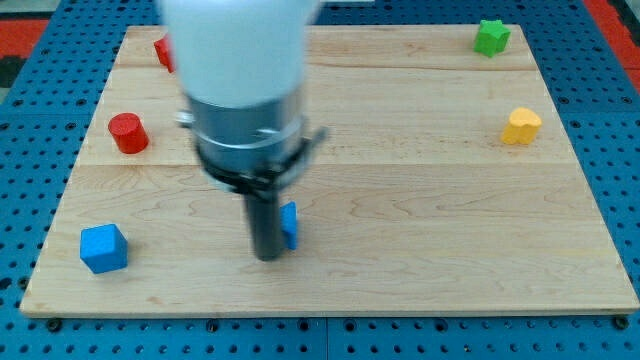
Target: Put the triangle diagonally to heart
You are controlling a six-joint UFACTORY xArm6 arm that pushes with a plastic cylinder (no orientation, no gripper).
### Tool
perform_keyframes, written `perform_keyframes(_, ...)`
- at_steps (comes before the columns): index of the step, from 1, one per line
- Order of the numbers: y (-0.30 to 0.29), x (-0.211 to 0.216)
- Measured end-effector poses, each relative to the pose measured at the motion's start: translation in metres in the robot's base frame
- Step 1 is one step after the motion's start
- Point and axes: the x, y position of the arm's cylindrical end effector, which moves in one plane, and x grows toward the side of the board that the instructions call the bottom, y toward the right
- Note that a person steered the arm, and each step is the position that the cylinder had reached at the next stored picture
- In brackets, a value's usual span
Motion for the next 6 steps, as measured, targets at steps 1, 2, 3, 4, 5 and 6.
perform_keyframes(1, -0.004, -0.025)
perform_keyframes(2, 0.019, -0.038)
perform_keyframes(3, 0.010, 0.021)
perform_keyframes(4, 0.058, 0.009)
perform_keyframes(5, 0.047, -0.051)
perform_keyframes(6, 0.030, -0.082)
